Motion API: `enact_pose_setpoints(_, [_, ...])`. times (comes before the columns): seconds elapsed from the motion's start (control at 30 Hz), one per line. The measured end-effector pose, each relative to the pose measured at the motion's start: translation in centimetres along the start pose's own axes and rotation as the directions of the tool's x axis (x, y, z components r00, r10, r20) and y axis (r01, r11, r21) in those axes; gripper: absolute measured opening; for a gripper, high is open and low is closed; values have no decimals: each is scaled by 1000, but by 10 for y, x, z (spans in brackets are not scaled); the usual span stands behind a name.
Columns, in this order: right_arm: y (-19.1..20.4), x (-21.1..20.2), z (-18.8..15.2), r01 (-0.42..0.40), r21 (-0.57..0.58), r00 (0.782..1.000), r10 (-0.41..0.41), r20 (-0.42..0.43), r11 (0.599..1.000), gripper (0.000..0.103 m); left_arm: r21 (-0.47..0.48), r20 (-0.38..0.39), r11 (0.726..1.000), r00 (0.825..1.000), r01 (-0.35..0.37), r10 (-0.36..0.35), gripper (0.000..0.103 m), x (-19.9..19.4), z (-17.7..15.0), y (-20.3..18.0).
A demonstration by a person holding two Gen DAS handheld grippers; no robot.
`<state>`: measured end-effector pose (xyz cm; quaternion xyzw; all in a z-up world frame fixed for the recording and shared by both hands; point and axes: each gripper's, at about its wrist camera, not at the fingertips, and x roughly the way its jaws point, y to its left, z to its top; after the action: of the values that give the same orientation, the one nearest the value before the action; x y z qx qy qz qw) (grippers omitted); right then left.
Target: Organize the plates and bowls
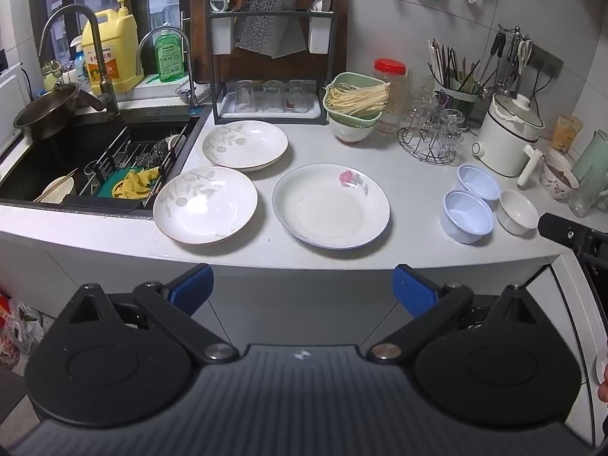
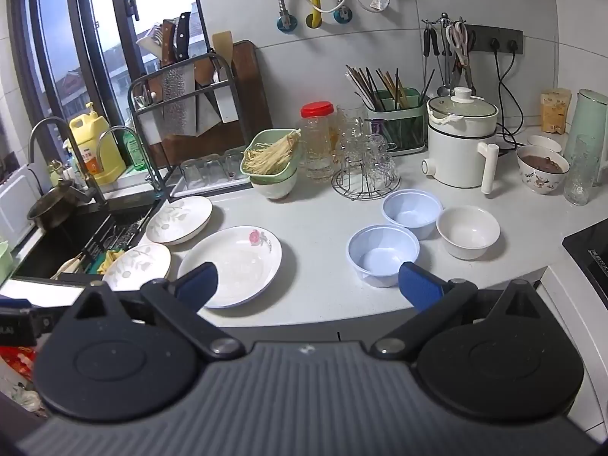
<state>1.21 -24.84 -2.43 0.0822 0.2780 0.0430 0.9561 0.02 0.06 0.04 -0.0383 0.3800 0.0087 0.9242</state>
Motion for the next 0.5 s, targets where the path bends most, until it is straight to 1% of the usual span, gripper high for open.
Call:
enact_pose_setpoints(0.13, [2, -1, -1, -2, -5, 1000, 2, -1, 1000, 103, 1, -1, 1000, 1000, 7, -7, 102, 0, 2, 1])
enact_pose_setpoints(0.2, [3, -1, -1, 3, -4, 1000, -3, -4, 1000, 103, -2, 16, 1000, 1000, 3, -3, 102, -3, -5, 8])
enact_pose_setpoints(0.47, [-3, -3, -10, 7, -13, 1000, -7, -4, 1000, 103, 21, 26, 1000, 1000, 11, -11, 102, -5, -17, 24])
enact_pose_setpoints(0.5, [-2, -3, -10, 7, -10, 1000, -7, -5, 1000, 103, 18, 13, 1000, 1000, -2, 2, 102, 0, -8, 6])
